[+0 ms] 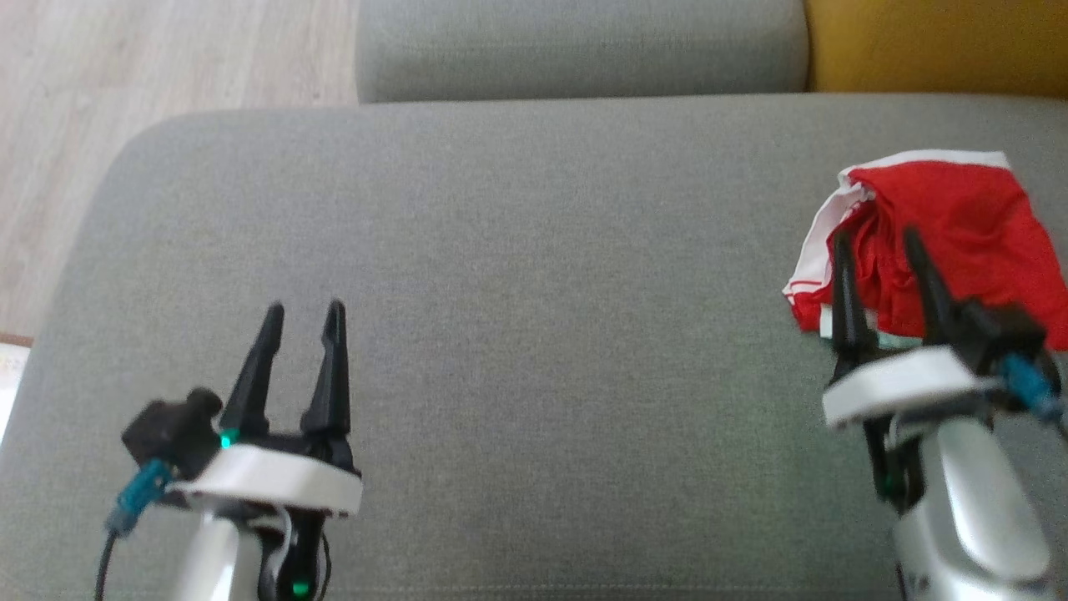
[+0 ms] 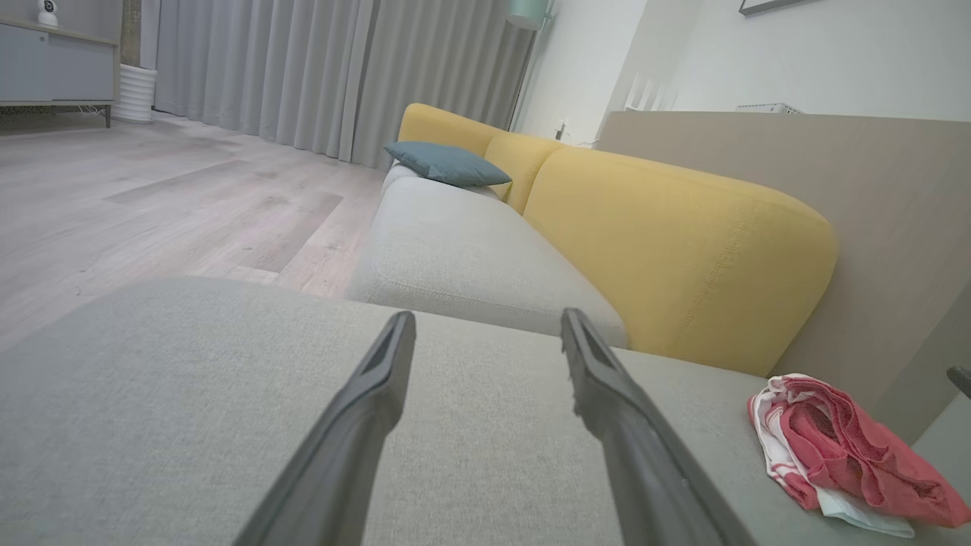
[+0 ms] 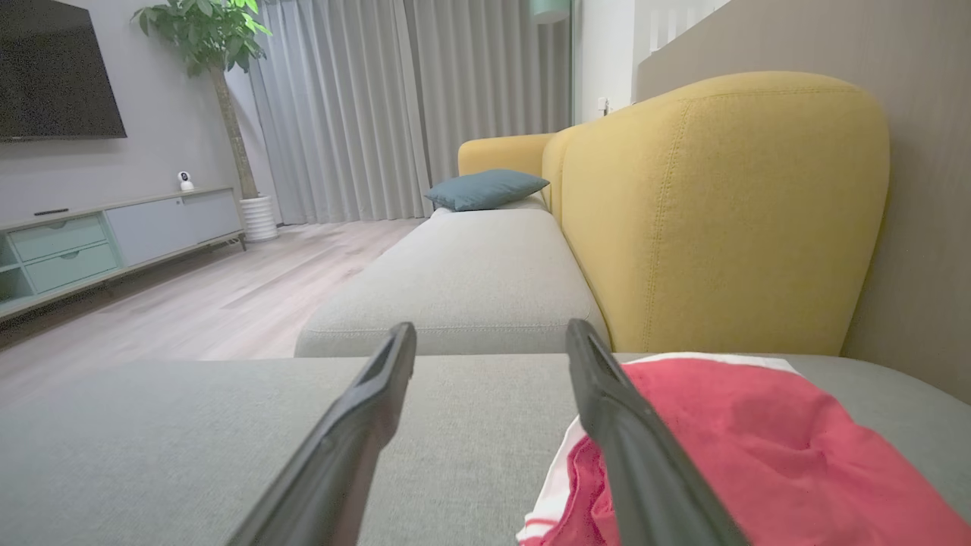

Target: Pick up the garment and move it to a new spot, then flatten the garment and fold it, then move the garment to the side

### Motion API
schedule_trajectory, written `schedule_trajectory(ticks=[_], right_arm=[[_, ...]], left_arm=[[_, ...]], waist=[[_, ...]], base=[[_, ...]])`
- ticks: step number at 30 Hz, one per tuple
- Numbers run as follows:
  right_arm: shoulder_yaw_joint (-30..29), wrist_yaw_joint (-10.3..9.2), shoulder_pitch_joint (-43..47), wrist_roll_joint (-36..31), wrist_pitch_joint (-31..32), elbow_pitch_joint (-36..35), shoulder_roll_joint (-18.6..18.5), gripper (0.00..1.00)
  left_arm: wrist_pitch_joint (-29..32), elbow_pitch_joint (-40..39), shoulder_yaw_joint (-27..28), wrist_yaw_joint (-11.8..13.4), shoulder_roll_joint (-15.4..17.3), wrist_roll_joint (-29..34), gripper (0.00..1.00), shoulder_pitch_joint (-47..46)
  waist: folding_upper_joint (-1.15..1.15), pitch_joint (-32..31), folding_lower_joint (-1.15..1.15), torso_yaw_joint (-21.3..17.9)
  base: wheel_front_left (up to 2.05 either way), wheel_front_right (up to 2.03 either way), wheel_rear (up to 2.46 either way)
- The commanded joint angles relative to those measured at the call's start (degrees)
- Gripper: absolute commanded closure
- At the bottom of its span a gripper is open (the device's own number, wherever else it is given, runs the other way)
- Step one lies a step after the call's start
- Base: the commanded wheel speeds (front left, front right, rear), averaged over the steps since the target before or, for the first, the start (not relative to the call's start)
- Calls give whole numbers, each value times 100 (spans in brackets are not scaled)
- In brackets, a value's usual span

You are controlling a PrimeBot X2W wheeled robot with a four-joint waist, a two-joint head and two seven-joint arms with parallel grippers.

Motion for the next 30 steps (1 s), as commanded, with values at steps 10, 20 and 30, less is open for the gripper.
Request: schedule_trajectory(ticks=[10, 20, 30], right_arm=[[250, 12, 791, 490, -255, -664, 76, 0], [276, 12, 925, 562, -284, -737, 77, 0], [285, 12, 945, 574, -288, -767, 77, 0]], left_arm=[[-29, -210, 120, 145, 66, 87, 0, 316], [-29, -422, 207, 321, 66, 236, 0, 313], [-29, -590, 296, 450, 66, 247, 0, 391]], waist=[[0, -208, 0, -75], [0, -178, 0, -110], [0, -189, 0, -118]], base=[[0, 0, 0], [0, 0, 0], [0, 0, 0]])
